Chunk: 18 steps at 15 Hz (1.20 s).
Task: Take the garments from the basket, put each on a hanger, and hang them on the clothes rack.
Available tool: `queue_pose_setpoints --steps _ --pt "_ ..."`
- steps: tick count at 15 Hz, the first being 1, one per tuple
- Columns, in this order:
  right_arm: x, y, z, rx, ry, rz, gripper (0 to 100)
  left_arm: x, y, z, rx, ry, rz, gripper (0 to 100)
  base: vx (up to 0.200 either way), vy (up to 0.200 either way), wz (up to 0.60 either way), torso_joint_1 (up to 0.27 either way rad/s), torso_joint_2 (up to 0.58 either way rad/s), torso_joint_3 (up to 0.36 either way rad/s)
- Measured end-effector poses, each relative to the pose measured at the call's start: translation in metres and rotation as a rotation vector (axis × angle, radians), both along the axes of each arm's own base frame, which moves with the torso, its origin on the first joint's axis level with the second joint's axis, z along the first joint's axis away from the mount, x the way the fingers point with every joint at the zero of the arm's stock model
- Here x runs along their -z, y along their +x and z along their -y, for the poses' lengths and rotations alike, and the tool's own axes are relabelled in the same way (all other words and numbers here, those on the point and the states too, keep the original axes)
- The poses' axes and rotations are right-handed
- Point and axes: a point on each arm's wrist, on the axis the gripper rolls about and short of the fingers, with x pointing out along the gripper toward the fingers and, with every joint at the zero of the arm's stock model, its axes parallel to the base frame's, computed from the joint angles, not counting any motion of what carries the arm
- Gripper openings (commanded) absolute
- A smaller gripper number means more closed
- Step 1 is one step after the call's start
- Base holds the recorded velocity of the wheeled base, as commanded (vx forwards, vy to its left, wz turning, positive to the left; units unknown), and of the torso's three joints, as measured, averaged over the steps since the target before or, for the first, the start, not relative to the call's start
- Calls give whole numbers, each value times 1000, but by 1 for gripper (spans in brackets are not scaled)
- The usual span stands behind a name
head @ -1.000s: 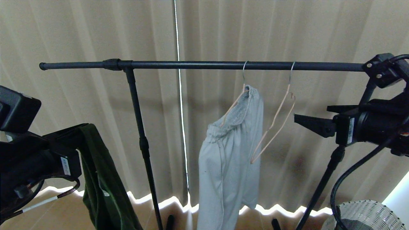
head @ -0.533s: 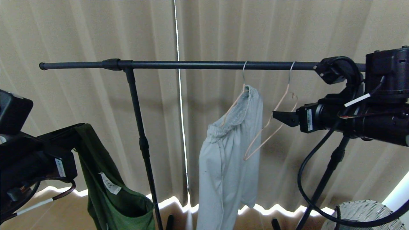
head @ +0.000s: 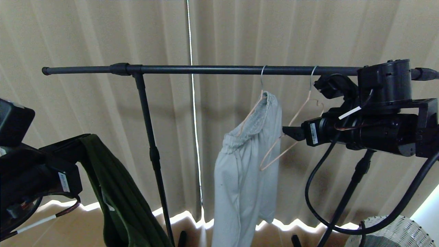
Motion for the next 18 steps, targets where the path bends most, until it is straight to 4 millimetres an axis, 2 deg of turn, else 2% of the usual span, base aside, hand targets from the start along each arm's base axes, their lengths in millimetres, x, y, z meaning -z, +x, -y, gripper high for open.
queue_pose_setpoints --steps 12,18 --pt "3 -10 13 104 -20 -86 100 -1 -2 -1 1 -3 6 0 0 0 0 0 0 0" --pt "8 -6 11 134 17 -111 100 0 -2 -1 1 -2 4 0 0 0 0 0 0 0"
